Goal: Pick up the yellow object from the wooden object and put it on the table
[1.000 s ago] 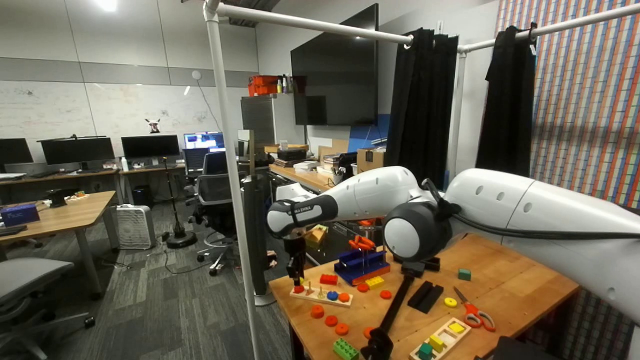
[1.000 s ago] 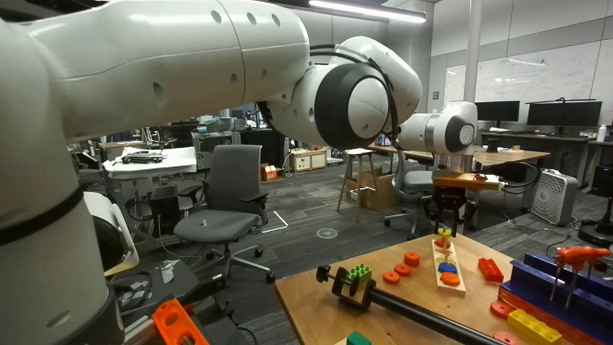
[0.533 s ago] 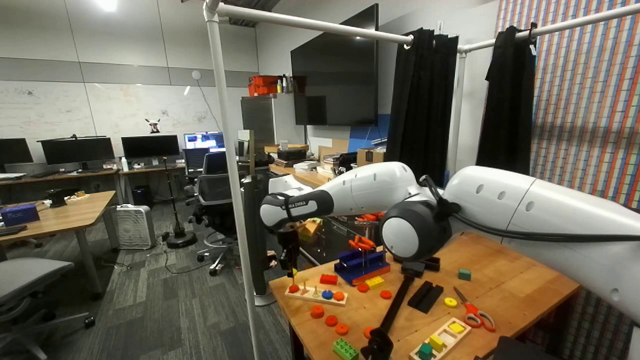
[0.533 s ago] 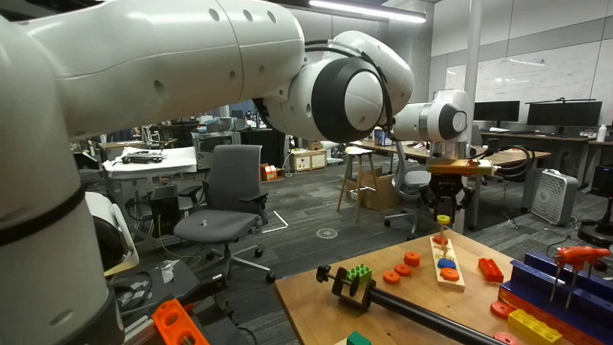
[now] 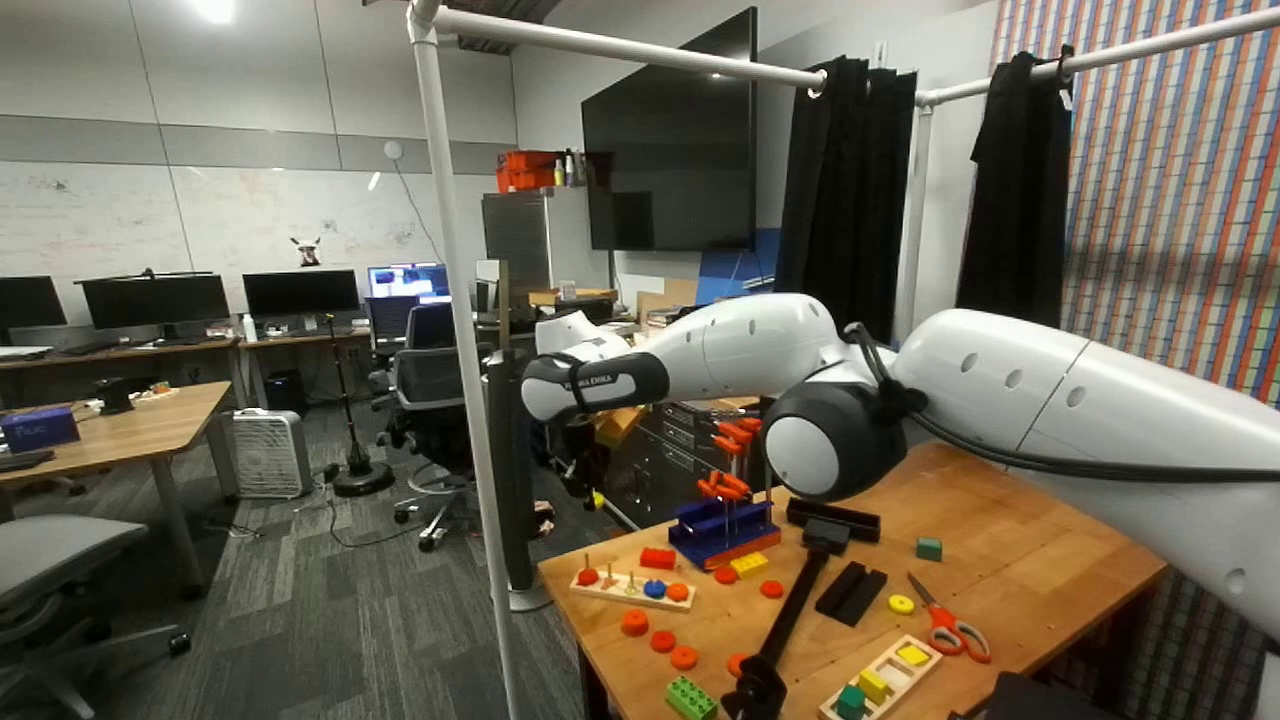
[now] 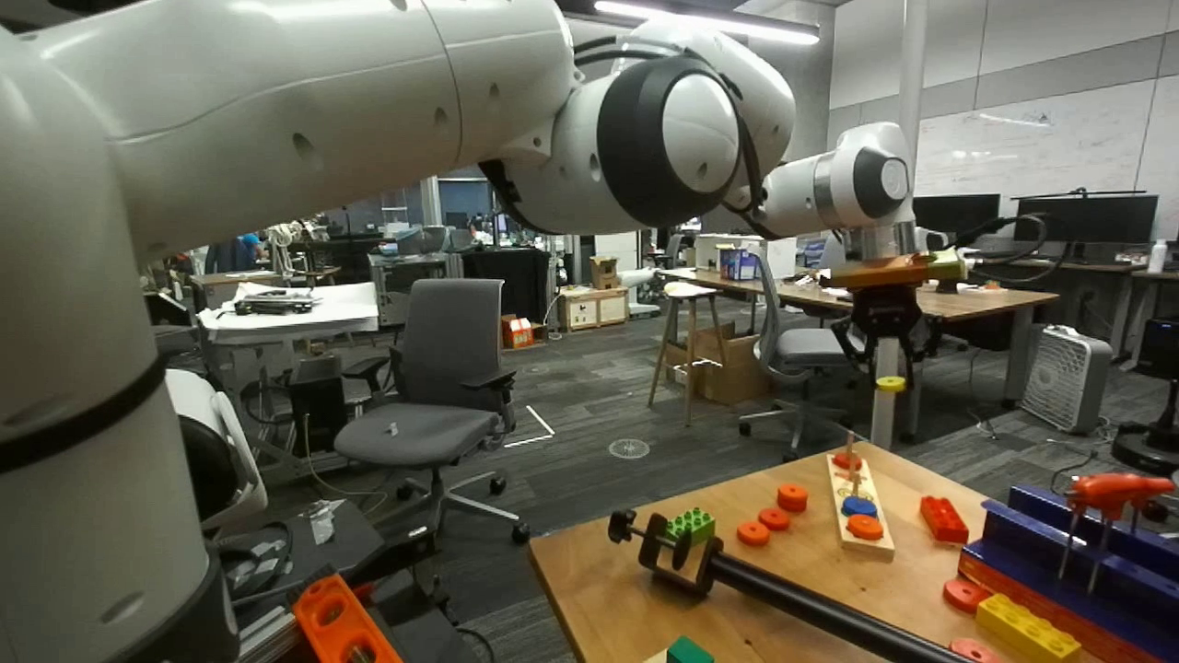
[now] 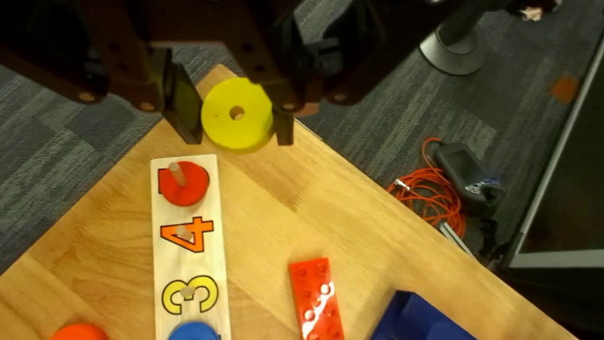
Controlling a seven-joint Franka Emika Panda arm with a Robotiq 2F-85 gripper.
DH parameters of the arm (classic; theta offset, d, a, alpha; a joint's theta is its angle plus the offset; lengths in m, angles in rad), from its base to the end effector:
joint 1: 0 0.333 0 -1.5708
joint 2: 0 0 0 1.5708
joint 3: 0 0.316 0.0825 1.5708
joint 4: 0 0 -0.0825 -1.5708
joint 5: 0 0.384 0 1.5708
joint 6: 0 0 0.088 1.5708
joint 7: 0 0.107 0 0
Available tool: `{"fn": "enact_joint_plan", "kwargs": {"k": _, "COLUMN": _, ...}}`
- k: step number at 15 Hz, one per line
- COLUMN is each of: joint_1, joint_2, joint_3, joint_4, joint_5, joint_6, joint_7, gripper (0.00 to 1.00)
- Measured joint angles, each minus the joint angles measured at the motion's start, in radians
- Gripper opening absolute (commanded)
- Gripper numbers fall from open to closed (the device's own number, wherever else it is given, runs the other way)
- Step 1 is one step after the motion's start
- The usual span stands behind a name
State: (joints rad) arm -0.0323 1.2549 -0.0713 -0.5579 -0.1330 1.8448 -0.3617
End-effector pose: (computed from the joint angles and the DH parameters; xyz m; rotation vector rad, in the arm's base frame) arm 0.8081 -0.0610 0.2389 2.8999 0.5013 -0.0143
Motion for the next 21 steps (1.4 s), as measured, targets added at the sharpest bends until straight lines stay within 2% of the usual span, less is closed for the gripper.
{"fn": "enact_joint_plan", "kwargs": {"k": 6, "joint_1": -0.009, "joint_2": -0.094, "joint_3": -0.102, "joint_4": -0.028, "joint_5": -0.004, "joint_6": -0.111, "joint_7": 0.185, "gripper": 0.23}}
{"fn": "enact_joint_plan", "kwargs": {"k": 11, "joint_1": -0.022, "joint_2": -0.181, "joint_3": -0.121, "joint_4": -0.129, "joint_5": 0.004, "joint_6": -0.179, "joint_7": 0.278, "gripper": 0.23}}
{"fn": "enact_joint_plan", "kwargs": {"k": 15, "joint_1": -0.045, "joint_2": -0.272, "joint_3": -0.111, "joint_4": -0.280, "joint_5": 0.063, "joint_6": -0.154, "joint_7": 0.301, "gripper": 0.23}}
{"fn": "enact_joint_plan", "kwargs": {"k": 21, "joint_1": -0.100, "joint_2": -0.414, "joint_3": -0.107, "joint_4": -0.551, "joint_5": 0.186, "joint_6": 0.000, "joint_7": 0.325, "gripper": 0.23}}
